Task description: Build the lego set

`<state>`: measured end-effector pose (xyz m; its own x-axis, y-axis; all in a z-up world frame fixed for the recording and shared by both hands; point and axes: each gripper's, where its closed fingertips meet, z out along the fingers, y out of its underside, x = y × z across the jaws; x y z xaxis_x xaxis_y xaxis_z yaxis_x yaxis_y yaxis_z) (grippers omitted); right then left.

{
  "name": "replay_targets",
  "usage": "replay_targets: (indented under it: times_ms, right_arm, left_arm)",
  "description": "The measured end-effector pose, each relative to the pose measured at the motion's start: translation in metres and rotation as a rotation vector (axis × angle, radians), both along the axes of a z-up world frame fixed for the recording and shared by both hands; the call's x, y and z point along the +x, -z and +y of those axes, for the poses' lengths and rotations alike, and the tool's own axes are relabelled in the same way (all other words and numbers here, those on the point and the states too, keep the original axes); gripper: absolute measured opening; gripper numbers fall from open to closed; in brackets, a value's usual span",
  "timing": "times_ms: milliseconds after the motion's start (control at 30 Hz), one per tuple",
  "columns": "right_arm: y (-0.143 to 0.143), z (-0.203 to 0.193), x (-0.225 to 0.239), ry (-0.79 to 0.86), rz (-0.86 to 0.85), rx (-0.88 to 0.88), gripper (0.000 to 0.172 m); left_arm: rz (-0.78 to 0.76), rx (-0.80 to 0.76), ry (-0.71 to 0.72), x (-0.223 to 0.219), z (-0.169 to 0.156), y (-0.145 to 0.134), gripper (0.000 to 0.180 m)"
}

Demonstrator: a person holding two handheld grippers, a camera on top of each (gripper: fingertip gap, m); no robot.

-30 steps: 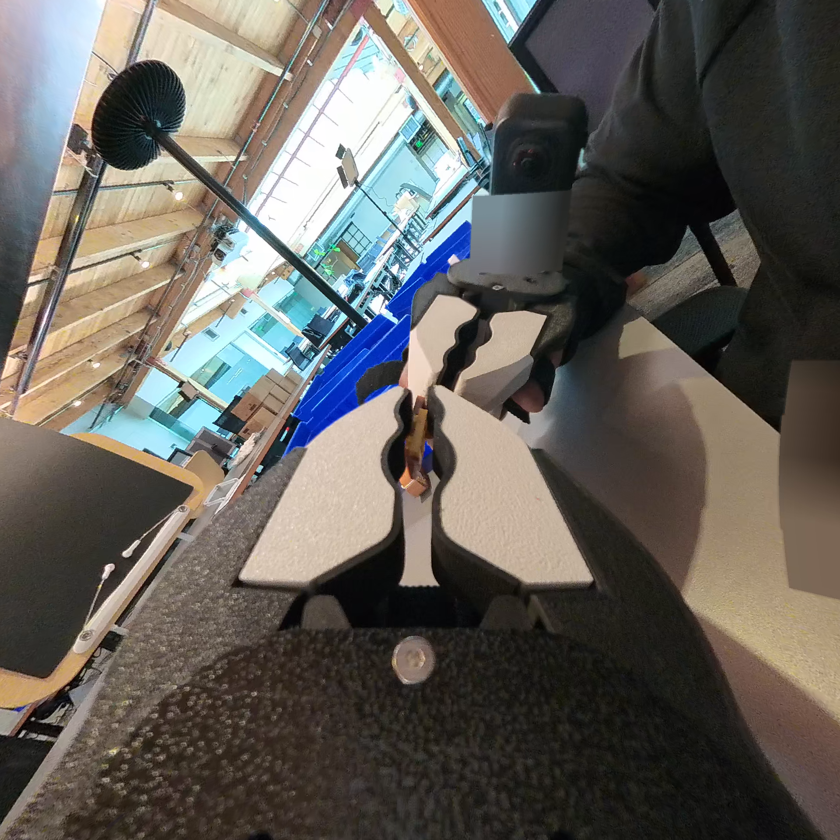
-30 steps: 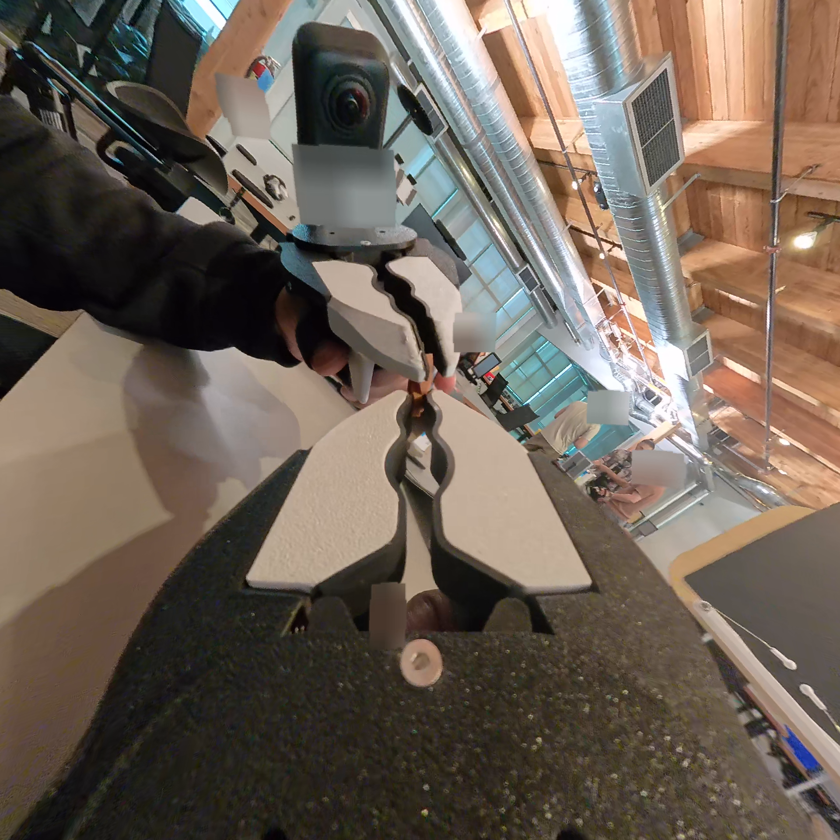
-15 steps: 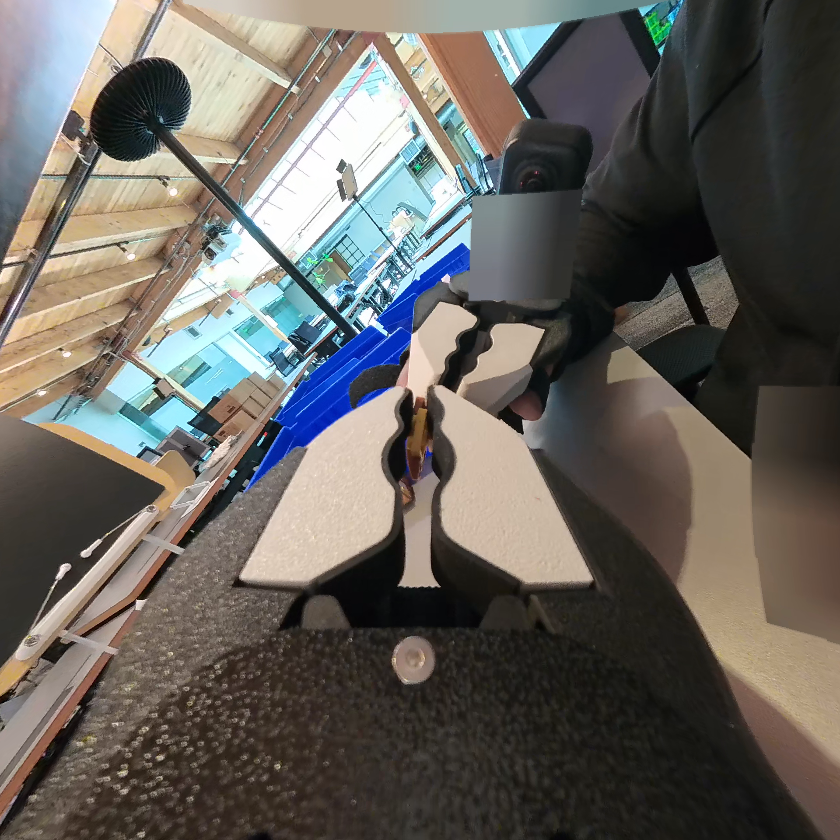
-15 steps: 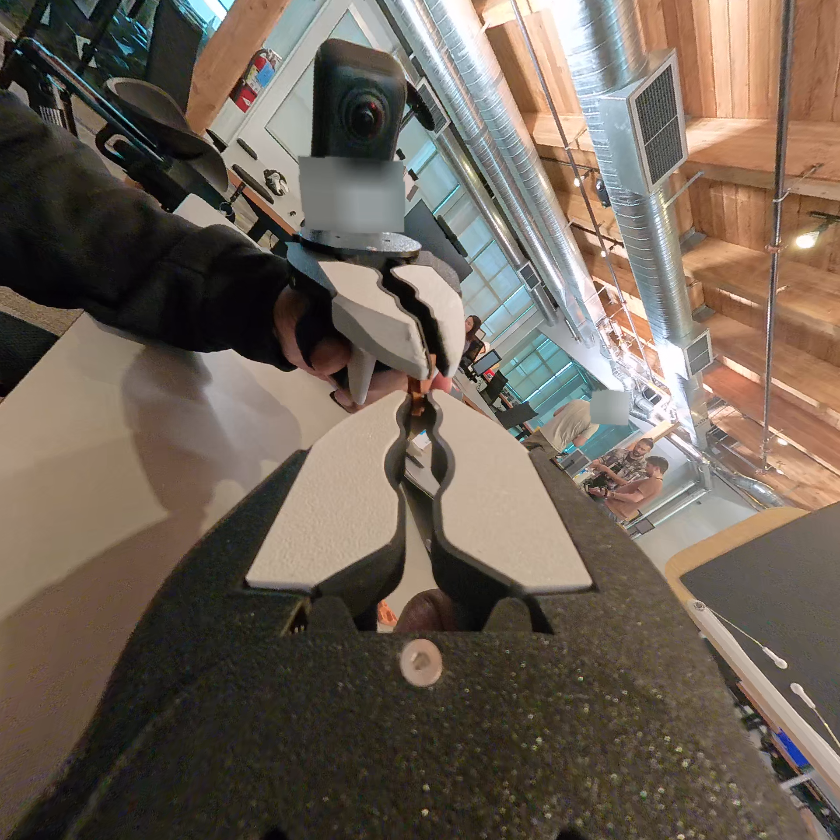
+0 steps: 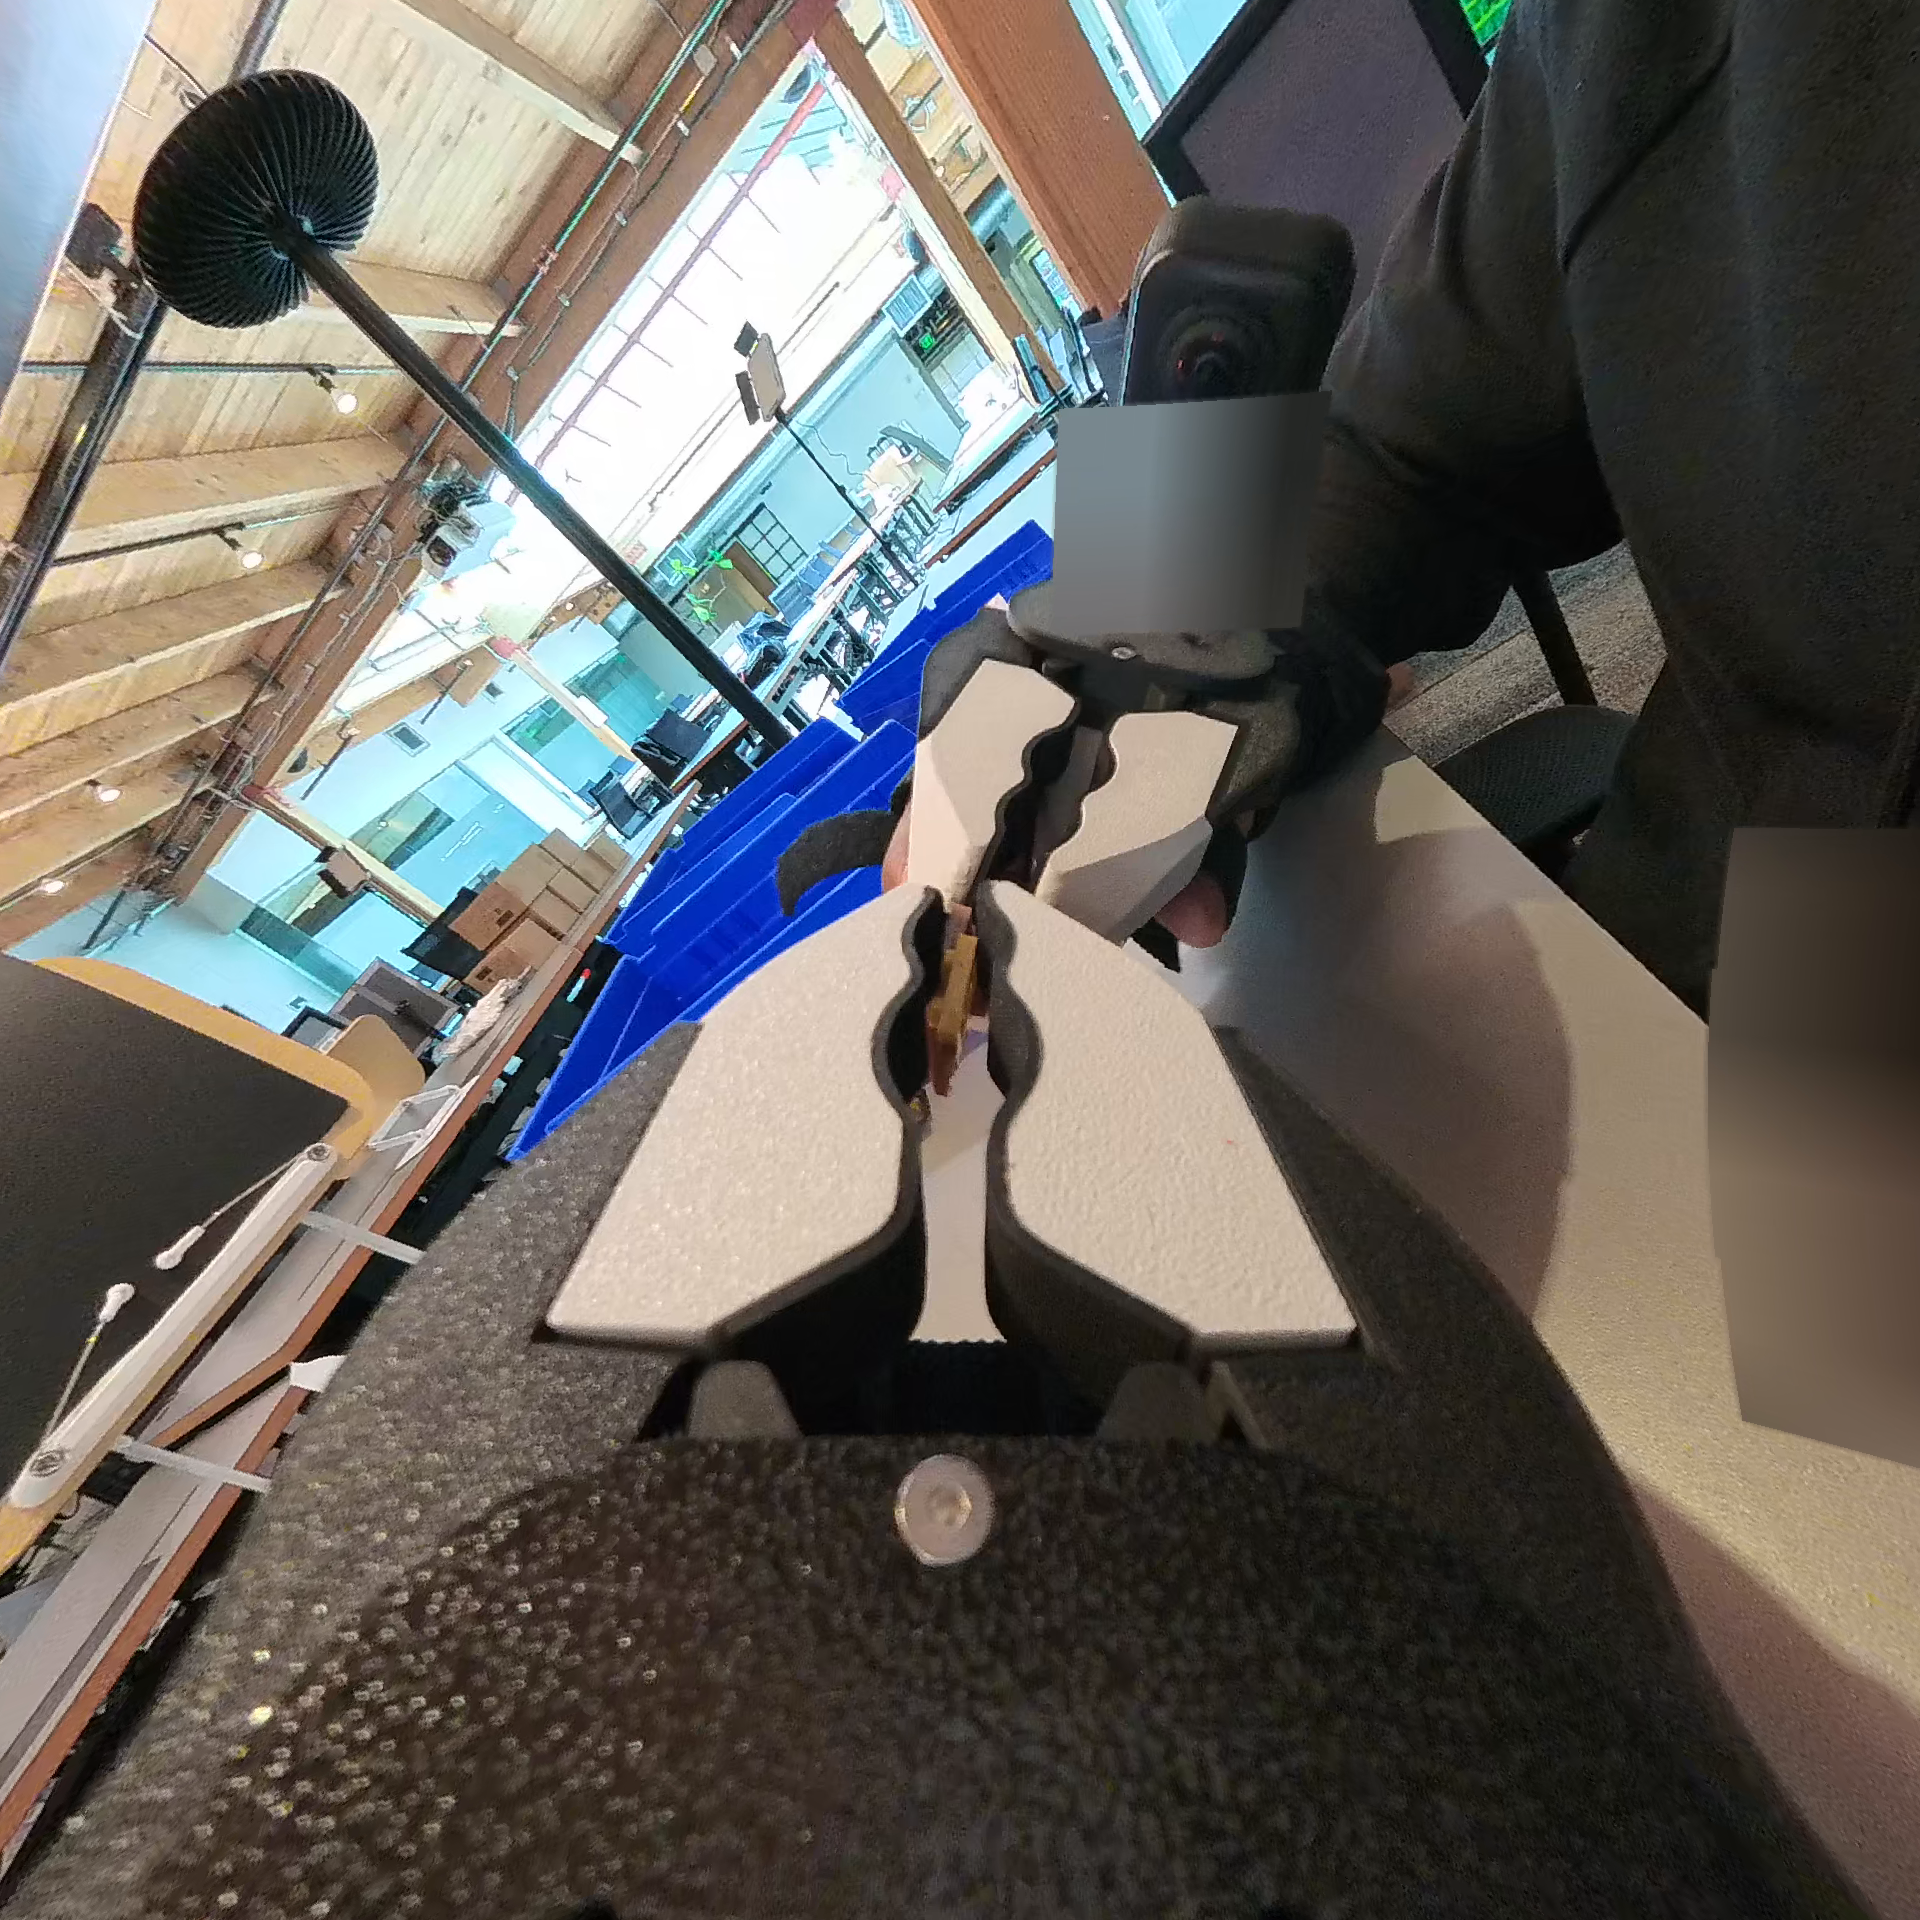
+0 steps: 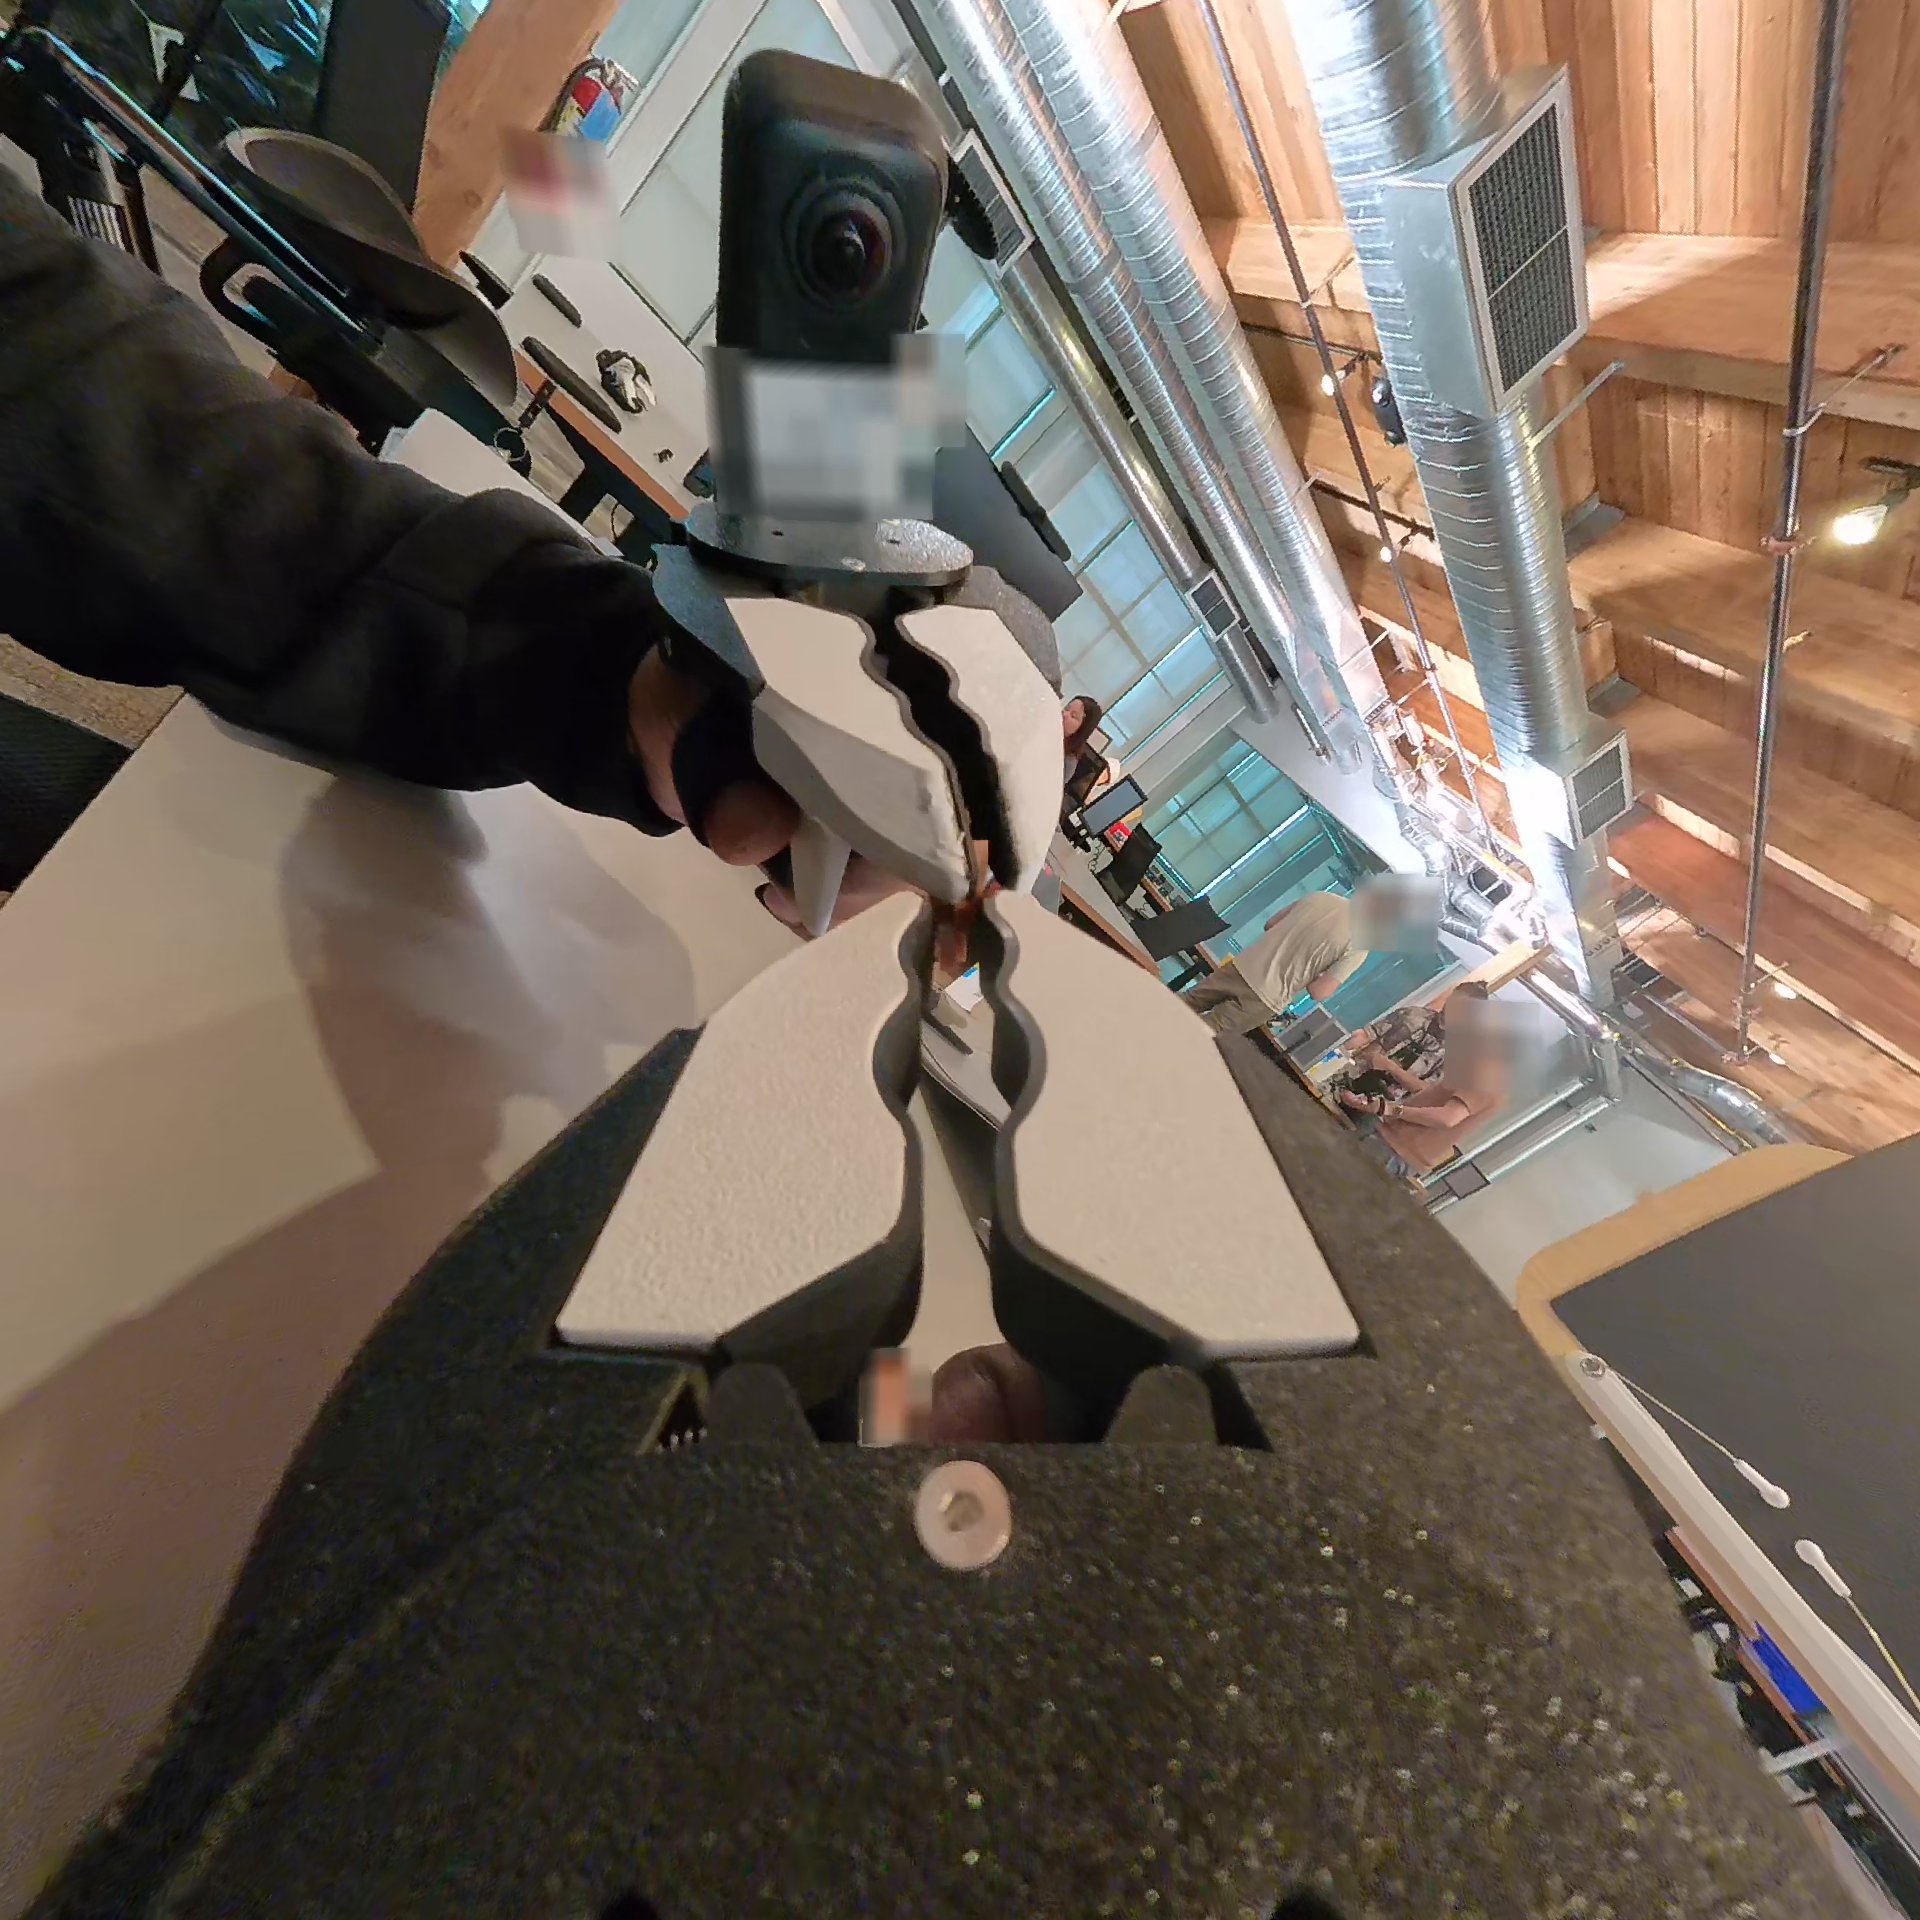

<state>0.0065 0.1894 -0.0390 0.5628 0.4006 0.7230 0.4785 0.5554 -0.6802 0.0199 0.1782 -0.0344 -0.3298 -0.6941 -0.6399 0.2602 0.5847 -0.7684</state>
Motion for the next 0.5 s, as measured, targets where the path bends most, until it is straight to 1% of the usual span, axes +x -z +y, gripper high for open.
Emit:
replay_targets:
  times_ms: [167,500]
  right_arm:
    - [-0.0004,0.0002,0.0016,-0.012,0.023,-0.022,0.006]
    - [-0.0028,-0.0040,0.0005,-0.085,0.094,-0.080,0.006]
  left_arm:
    - [-0.003,-0.012,0.002,0.0009,-0.0006,-0.0003,0.007]
    - [0.004,-0.090,0.062,-0.0043,-0.0027,-0.0039,0.012]
